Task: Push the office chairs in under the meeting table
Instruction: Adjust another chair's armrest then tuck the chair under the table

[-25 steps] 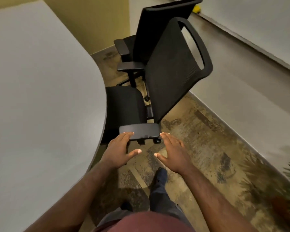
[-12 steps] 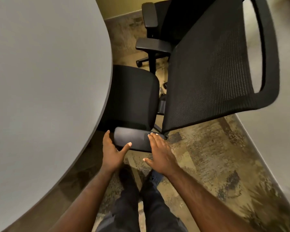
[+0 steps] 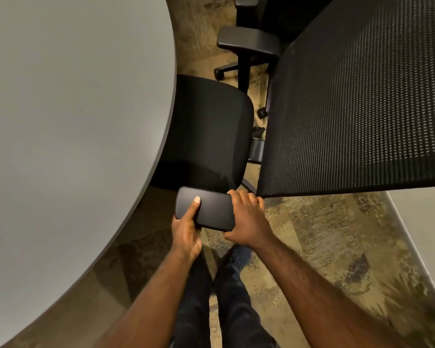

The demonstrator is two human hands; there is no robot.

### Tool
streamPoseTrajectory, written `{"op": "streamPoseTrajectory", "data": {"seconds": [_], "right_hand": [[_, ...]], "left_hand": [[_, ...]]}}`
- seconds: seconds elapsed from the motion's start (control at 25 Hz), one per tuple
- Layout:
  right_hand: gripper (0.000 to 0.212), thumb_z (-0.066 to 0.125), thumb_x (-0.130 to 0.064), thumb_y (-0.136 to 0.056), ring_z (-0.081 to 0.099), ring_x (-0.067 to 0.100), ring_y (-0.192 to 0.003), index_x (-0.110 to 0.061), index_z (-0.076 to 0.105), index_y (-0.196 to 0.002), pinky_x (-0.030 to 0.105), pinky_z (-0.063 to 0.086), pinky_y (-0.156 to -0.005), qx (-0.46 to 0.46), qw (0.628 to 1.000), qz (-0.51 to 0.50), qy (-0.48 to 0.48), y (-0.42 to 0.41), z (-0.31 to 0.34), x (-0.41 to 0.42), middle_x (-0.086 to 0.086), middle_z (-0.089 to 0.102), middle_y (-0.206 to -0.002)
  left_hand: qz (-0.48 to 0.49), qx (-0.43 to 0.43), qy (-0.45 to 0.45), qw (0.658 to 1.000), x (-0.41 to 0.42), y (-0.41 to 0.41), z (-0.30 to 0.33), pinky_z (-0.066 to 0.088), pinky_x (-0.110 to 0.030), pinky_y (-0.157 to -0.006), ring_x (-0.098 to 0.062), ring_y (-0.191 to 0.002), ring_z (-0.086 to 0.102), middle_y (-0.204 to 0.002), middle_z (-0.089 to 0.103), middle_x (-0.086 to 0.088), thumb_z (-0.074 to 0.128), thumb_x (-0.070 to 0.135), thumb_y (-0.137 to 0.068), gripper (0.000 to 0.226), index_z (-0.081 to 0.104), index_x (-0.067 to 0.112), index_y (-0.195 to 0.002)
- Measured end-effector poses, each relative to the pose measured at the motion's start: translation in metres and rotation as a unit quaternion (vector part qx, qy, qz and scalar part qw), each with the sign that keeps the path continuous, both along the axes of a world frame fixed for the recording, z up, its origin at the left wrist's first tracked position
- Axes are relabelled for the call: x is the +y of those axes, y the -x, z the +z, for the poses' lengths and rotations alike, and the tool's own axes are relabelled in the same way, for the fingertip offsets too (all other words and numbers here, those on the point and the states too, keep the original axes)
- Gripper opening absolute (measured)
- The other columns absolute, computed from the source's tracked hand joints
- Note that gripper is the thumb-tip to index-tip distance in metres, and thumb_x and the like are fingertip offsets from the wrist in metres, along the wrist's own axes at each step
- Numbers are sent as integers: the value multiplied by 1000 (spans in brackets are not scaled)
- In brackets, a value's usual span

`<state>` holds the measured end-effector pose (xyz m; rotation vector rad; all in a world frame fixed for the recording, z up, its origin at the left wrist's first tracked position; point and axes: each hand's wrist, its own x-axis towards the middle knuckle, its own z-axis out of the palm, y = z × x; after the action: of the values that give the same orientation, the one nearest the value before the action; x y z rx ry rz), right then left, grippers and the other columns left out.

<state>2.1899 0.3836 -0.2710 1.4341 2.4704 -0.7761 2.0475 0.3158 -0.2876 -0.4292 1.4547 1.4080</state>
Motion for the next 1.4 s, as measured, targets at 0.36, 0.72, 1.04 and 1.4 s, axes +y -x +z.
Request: {"op": "streamPoseTrajectory", "data": {"seconds": [0.36,0.72,1.04,1.4], "right_hand": [[102,81,-42,-53,39,24,-120,-19,32,-139,44,23,-106,23,1000,-5,-7,-1,-8,0,0,45,-131],[104,82,-43,-54,35,23,-125,-20,29,-140,44,20,-108,17,1000,-10,9,0,-33,0,0,41,-136],[105,84,-43,-53,34,23,-126,-21,29,-139,46,20,-110,20,999,-21,18,-1,-59,-1,1,42,-137],[107,85,-46,-51,36,23,-126,-21,30,-139,43,21,-110,16,1000,-13,6,-3,-72,-1,0,43,-136]], "left_hand": [[-32,47,-6,998,-6,-10,-11,53,-44,-94,-23,-107,66,-111,71,-10,81,32,-68,57,64,6,-116],[-22,44,6,999,-4,-12,-35,55,-40,-85,-19,-99,68,-98,75,-4,82,33,-65,55,66,6,-109],[-17,37,0,999,-3,-13,-56,56,-34,-77,-15,-95,69,-94,76,0,81,34,-64,52,66,8,-106],[-32,34,7,999,-5,-14,-71,55,-37,-81,-12,-90,70,-92,76,0,79,30,-70,44,66,6,-104]]}}
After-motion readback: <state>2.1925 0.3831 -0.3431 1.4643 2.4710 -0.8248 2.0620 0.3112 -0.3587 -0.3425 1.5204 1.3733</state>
